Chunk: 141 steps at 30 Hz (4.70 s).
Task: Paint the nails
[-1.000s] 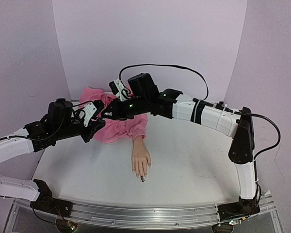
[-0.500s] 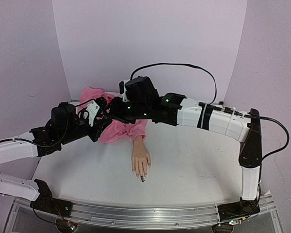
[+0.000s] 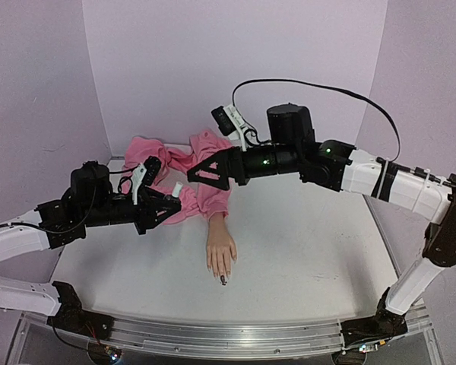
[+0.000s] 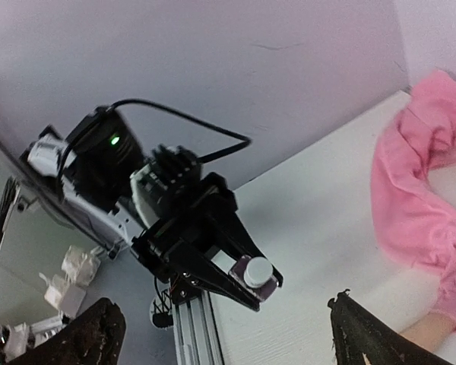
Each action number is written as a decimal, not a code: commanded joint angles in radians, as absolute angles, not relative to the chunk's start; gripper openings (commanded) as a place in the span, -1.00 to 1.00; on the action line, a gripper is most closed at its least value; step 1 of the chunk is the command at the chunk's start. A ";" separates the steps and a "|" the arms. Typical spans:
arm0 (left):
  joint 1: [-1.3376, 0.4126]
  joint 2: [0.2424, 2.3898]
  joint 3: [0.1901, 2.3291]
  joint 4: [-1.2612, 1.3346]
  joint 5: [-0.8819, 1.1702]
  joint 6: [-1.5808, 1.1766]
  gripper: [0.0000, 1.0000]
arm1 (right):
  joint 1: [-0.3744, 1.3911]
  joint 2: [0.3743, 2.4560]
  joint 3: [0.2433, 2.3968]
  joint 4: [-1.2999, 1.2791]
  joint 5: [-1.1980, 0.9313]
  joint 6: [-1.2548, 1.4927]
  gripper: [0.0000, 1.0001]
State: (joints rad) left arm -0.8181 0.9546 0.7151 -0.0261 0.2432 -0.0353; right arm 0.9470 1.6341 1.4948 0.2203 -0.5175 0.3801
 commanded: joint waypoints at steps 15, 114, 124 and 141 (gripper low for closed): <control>-0.803 0.982 0.875 -0.015 0.853 -0.181 -1.00 | 0.952 1.729 1.536 0.504 -1.065 0.270 -0.19; -0.792 0.951 0.837 0.078 0.818 -0.264 -1.00 | 0.966 1.787 1.513 0.764 -1.093 0.462 -0.60; -0.793 0.916 0.844 0.081 0.573 -0.193 -1.00 | 1.002 1.779 1.464 0.753 -0.967 0.458 -1.00; -0.814 1.161 0.854 0.431 -0.159 0.138 -1.00 | 1.324 1.923 1.842 0.184 0.454 0.677 -1.00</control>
